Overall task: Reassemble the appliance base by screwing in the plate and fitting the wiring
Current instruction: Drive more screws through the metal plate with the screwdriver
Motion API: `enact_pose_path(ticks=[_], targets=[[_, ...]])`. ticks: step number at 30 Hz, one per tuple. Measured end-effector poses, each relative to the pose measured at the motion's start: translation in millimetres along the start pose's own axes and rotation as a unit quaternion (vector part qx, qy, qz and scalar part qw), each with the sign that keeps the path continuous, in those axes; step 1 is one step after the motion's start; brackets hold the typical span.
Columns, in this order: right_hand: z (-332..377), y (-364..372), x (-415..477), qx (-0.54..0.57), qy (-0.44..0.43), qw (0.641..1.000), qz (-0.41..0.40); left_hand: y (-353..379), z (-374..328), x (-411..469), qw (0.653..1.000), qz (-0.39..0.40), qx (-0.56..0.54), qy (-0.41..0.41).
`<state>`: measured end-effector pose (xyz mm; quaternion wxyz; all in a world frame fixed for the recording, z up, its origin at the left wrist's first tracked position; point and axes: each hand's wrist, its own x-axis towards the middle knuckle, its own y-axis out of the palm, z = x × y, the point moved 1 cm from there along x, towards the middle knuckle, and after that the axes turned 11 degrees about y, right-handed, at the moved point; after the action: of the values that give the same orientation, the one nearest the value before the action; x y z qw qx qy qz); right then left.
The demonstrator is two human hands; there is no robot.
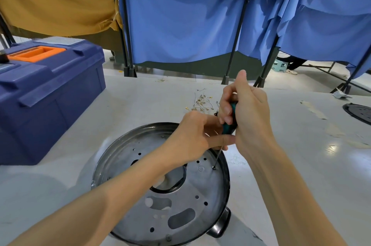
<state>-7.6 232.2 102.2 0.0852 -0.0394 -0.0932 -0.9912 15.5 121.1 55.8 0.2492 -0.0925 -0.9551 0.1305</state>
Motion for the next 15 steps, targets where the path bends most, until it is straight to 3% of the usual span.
enact_pose_path(ticks=[3, 5, 7, 9, 15], targets=[[7.2, -12.0, 6.2, -0.052, 0.027, 0.990, 0.128, -5.1, 5.6, 0.3, 0.998, 0.007, -0.061, -0.023], [13.6, -28.5, 9.9, -0.110, 0.022, 0.961, 0.253, -9.1, 6.9, -1.1, 0.995, 0.016, -0.091, -0.030], [18.2, -43.1, 10.8, -0.178, -0.008, 0.929, 0.324, -10.2, 7.1, -2.5, 0.994, 0.034, -0.104, -0.032], [19.6, -49.1, 11.2, -0.217, -0.040, 0.921, 0.320, -10.2, 6.8, -2.8, 0.991, 0.048, -0.118, -0.034], [14.2, -39.5, 13.4, -0.265, -0.122, 0.940, 0.177, -6.3, 4.1, -0.8, 0.993, 0.017, -0.110, -0.037]])
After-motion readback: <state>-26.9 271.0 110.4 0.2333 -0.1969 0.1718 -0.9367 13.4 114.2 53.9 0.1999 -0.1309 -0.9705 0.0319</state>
